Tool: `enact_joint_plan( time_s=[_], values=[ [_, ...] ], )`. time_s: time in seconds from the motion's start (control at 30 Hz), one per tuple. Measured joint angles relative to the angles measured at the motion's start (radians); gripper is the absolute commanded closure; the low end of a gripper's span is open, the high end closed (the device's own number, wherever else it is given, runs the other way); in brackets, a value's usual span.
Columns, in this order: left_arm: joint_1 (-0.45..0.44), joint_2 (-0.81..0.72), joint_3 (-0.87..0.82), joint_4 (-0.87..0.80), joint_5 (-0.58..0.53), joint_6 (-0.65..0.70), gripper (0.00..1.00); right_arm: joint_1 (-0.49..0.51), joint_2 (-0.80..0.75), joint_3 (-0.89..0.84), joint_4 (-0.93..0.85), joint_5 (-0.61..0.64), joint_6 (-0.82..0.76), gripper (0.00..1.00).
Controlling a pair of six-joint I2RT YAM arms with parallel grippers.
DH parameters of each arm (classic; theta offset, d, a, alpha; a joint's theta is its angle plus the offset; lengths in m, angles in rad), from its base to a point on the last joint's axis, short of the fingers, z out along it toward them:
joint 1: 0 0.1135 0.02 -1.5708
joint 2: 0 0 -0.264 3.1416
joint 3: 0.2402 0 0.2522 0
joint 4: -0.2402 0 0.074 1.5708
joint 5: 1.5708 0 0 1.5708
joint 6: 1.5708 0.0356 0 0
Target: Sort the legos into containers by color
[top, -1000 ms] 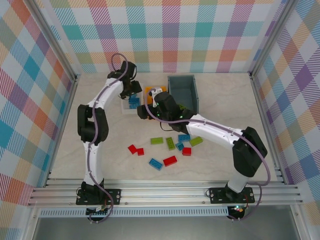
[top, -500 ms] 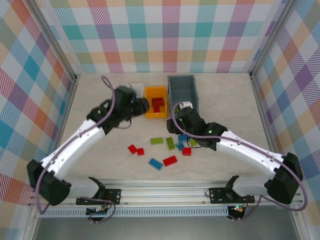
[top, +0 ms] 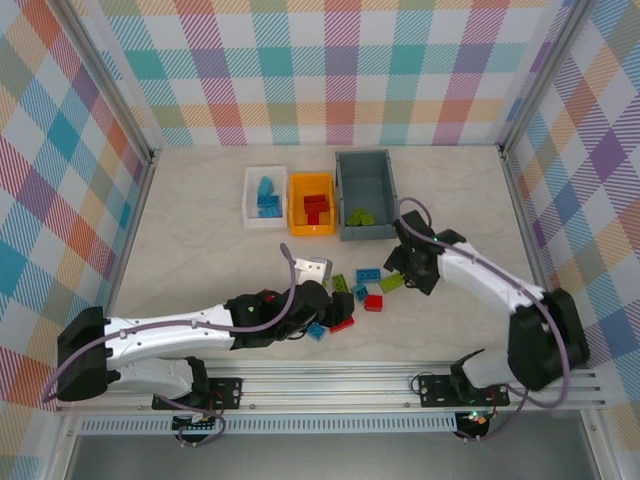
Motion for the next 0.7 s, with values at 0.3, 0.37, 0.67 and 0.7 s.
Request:
enact_joint_plan(
  time_s=[0.3, 0.37, 0.67, 0.7],
  values=[
    [-0.023, 0.051, 0.006, 0.061, -0.037, 0.025, 0.31, -0.034, 0.219, 0.042, 0.052, -0.122, 0.244, 0.38],
    [-0.023, 0.051, 0.012, 0.065, -0.037, 0.033, 0.31, -0.037, 0.232, 0.031, 0.077, -0.134, 0.277, 0.47],
    [-0.024, 0.037, 0.017, 0.061, -0.064, 0.040, 0.32, -0.047, 0.229, 0.011, 0.116, -0.122, 0.327, 0.81],
    [-0.024, 0.027, 0.017, 0.056, -0.073, 0.040, 0.32, -0.045, 0.216, 0.011, 0.111, -0.103, 0.317, 0.81]
  ],
)
